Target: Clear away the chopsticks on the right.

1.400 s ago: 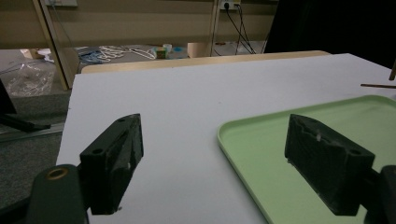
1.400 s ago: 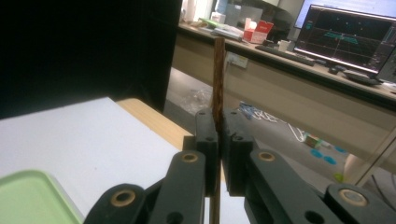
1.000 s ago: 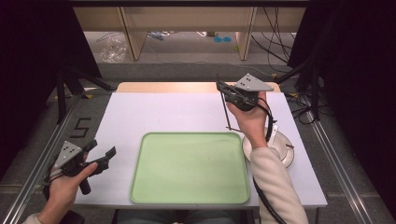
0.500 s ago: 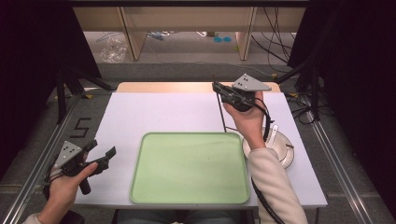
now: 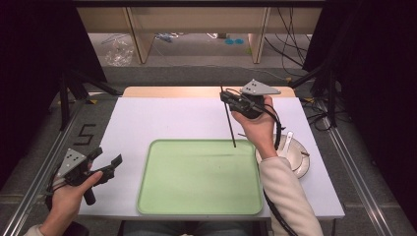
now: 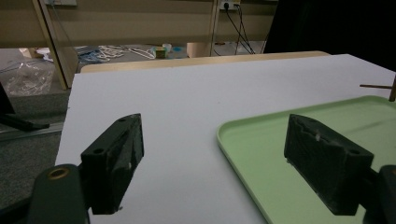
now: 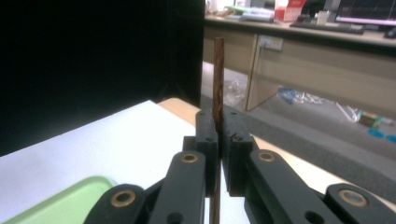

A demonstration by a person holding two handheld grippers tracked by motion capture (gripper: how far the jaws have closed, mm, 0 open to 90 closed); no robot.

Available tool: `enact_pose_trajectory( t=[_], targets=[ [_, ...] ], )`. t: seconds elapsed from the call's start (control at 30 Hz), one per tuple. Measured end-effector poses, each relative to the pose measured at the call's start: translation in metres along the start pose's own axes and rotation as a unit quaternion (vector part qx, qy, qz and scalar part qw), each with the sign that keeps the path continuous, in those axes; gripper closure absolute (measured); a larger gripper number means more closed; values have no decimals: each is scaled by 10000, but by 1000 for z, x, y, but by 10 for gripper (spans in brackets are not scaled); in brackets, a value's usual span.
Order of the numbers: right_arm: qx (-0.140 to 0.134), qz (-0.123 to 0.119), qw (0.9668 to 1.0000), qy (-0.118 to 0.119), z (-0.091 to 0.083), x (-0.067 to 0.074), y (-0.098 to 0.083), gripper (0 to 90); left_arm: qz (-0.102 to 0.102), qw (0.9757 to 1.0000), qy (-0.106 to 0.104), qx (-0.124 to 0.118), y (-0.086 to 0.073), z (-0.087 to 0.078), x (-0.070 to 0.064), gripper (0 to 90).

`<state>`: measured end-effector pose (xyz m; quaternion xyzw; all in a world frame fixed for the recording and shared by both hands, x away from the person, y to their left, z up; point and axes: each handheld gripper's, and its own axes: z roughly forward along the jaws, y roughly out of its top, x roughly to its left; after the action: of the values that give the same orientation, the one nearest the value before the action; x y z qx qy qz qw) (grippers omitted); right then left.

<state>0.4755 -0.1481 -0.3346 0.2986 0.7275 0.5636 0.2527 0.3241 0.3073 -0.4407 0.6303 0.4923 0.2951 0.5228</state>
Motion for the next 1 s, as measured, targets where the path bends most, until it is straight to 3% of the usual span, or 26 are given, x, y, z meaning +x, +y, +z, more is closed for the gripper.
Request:
enact_pose_trajectory(
  t=[0.1,0.3,0.33,0.37,0.43,0.47,0.5,0.53,0.57,0.6,0.67,0.7,0.73,0.77,0.8,0.87,0.9,0.93,0.97,1.0],
  targets=[
    [248,255,9994,-4,1,1,-1,877,3,10000,-3,6,0,0,0,200],
    [588,484,9971,-86,1,3,0,877,0,10000,-5,9,0,0,0,201],
    [808,690,9943,-80,1,3,-1,877,0,10000,-6,7,0,0,0,201],
    [808,690,9943,-80,1,3,-1,877,0,10000,-6,7,0,0,0,201],
    [1182,902,9888,-120,3,4,-4,877,-4,10000,-8,5,0,0,0,201],
    [1182,902,9888,-120,3,4,-4,877,-4,10000,-8,5,0,0,0,201],
    [1523,1052,9826,-149,6,5,-6,877,-5,10000,-7,3,0,0,0,201],
    [1523,1052,9826,-149,6,5,-6,877,-5,10000,-7,3,0,0,0,201],
    [1741,1091,9786,-133,7,5,-8,877,2,10000,-6,6,0,0,0,201],
    [1996,1179,9727,-127,9,6,-8,877,-3,10000,-5,5,0,0,0,201],
    [2327,1244,9644,-199,12,7,-12,877,4,10000,-14,-5,0,0,0,201],
    [2637,1276,9559,-223,15,7,-17,877,5,10000,-7,15,0,0,0,201],
    [2637,1276,9559,-223,15,7,-17,877,2,10000,-4,12,0,0,0,201],
    [2786,1304,9511,-270,16,7,-19,877,3,10000,-5,9,0,0,0,202],
    [2971,1428,9436,-315,17,8,-20,877,9,10000,-10,12,0,0,0,202],
    [3087,1427,9398,-324,21,8,-26,876,7,10000,-10,11,0,0,0,202],
    [3350,1538,9289,-364,25,10,-30,876,4,10000,-8,10,0,0,0,202],
    [3350,1538,9289,-364,25,10,-30,876,4,10000,-8,10,0,0,0,202],
    [3411,1612,9252,-405,27,10,-33,876,5,10000,-6,15,0,0,0,202],
    [3585,1585,9189,-451,30,11,-39,876,5,10000,-8,9,0,0,0,203]
  ],
)
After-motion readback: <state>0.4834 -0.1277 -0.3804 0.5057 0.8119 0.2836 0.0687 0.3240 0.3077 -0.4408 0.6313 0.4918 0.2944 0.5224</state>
